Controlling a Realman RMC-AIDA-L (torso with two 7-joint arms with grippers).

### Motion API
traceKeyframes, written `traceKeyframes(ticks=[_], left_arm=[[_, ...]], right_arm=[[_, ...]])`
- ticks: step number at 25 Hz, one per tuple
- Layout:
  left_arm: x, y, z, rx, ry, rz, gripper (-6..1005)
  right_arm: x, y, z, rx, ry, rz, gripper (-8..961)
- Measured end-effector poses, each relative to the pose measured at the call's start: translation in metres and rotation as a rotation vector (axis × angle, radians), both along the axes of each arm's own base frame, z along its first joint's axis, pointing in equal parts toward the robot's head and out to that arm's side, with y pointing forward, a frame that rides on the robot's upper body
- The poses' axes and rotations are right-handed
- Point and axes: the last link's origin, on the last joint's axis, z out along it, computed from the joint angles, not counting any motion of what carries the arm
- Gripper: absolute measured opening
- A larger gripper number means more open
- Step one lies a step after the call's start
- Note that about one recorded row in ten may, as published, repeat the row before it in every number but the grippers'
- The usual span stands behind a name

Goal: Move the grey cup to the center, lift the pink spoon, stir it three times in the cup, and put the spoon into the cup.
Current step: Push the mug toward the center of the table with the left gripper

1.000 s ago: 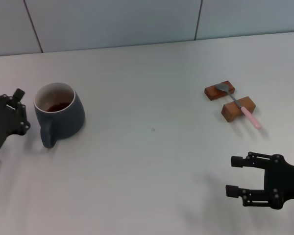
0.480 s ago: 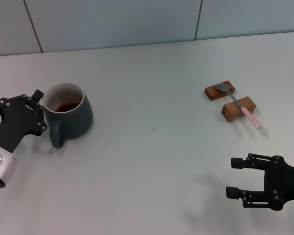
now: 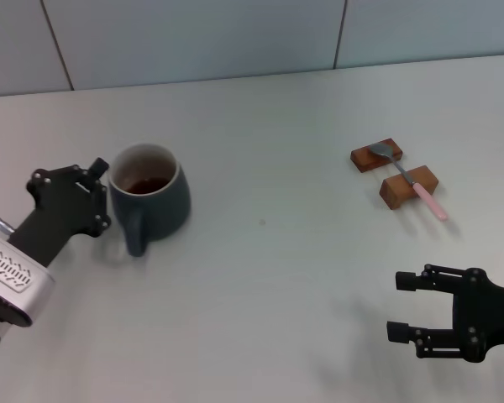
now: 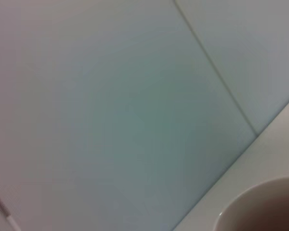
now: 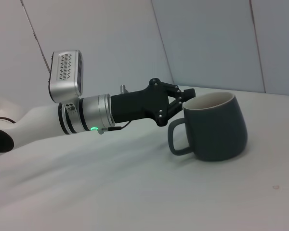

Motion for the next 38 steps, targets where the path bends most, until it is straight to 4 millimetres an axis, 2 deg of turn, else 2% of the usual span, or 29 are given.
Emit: traceKeyframes(ticks=[8,14,17,29,35,38], left_arm=[[0.017,-0.002,-0.015,-0.049,-0.047,-0.024,-2],[0.021,-0.002,-0.018,-0.061,-0.053,-0.035,-1],[0.033,-0.005,-0.029,-0.113,-0.059,-0.076,-1],[0.052,-0.008,-0.042,-0.169,-0.094,-0.117,-1],[0.056,-0.009,-0.044,-0.179,-0.108,-0.122,-1],[0.050,-0.013,-0.032,-0.108,-0.189,-0.091,-1]], right_arm=[[0.000,0.000,0.000,-0.001,0.001,0.000,789],[0.000,0.000,0.000,-0.001,0.001,0.000,789],[0.000,0.000,0.000,-0.001,0.001,0.000,789],[0.000,0.000,0.000,0.000,0.001,0.000,788],[0.000,0.000,0.001,0.005,0.003,-0.004,785],[0.001,-0.001,0.002,0.024,0.010,-0.007,783]])
